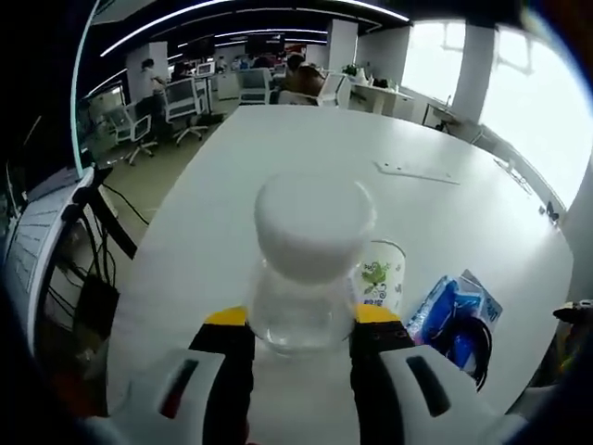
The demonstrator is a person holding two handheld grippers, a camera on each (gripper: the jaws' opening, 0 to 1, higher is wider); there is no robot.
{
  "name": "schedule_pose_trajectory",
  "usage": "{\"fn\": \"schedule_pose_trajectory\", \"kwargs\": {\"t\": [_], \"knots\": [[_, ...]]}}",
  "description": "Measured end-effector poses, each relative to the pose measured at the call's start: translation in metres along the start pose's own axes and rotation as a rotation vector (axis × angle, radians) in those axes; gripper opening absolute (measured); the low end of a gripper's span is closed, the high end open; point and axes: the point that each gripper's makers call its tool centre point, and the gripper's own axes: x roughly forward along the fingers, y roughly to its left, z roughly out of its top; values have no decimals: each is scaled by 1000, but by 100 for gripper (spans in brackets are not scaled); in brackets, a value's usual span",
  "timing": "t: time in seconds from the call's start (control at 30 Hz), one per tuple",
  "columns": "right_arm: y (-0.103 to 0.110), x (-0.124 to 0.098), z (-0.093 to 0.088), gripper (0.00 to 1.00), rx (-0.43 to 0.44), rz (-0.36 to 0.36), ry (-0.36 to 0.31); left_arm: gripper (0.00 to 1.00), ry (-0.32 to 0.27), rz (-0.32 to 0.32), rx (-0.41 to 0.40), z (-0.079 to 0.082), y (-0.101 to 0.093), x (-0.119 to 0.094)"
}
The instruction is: Arrange the tabletop items into an orderly group along one side of the table until the central work area is clear of visible clutter.
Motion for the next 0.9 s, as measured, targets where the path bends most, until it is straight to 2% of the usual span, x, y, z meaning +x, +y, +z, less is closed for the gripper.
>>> {"fn": "schedule_pose_trajectory", "kwargs": {"t": [0.57,0.9], "knots": [[-3,1,-1,76,7,1,7,40,-4,24,-44,8,-10,0],[-3,3,-1,76,7,3,6,42,17,1,-77,8,-11,0]]}}
